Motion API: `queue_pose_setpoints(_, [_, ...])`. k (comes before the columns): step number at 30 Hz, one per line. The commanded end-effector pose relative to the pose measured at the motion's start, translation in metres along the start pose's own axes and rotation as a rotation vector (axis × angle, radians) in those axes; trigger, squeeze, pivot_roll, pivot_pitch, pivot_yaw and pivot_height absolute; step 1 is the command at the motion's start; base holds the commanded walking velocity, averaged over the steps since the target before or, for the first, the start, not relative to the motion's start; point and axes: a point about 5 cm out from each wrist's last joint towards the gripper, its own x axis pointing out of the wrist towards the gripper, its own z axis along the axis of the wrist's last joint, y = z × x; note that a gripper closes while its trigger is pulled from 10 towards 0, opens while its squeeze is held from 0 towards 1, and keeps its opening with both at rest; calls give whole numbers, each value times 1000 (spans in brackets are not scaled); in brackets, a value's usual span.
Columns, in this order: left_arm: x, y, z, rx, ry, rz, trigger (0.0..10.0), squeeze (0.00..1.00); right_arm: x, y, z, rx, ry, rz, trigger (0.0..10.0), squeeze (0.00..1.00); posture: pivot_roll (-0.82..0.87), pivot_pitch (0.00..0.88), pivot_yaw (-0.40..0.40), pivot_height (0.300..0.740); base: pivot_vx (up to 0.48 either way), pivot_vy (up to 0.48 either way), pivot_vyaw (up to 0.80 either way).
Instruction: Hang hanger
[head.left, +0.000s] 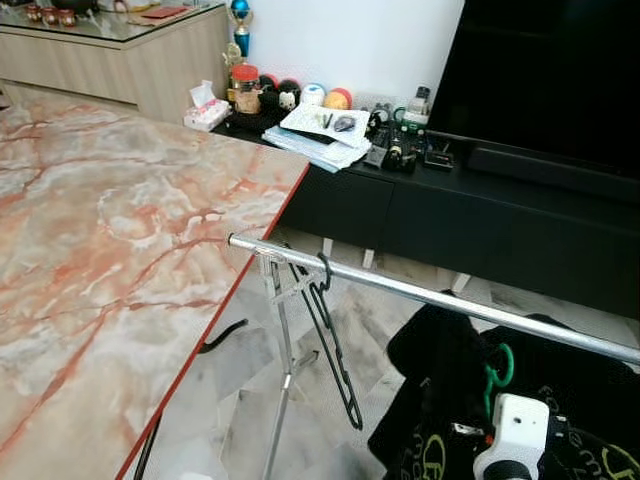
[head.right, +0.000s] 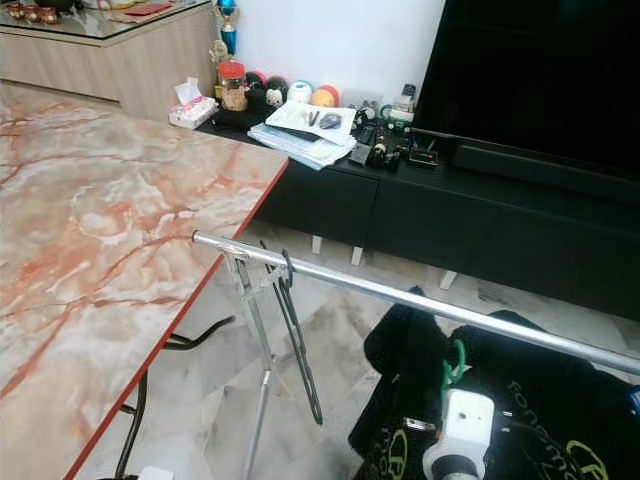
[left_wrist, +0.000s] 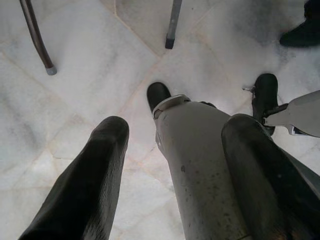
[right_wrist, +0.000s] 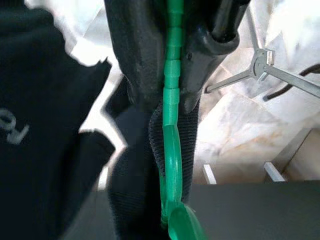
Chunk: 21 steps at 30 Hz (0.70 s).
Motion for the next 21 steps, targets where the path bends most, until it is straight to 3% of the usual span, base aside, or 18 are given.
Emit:
queue_pose_setpoints(1, [-1,-3,-13,6,38,-3,10000,0,2,-2,1,33,-9,-11,10000,0,38,75,-53,740,0,0,0])
queue_pose_setpoints(6, [-2,-4,-15,-6,39,6,10000,0,5,3,4,49,-42,16,10000,0,37,72,-54,740,0,0,0])
queue_pose_setpoints(13, [-2,-2,-18,-28,38,19,10000,0,7,6,7,-136,-85,85,10000,0,32,37,-55,740,0,0,0])
queue_pose_setpoints(21, [-3,-1,-18,-15,39,17,10000,0,12,1,10,-137,-97,72,10000,0,17,25,-54,740,0,0,0])
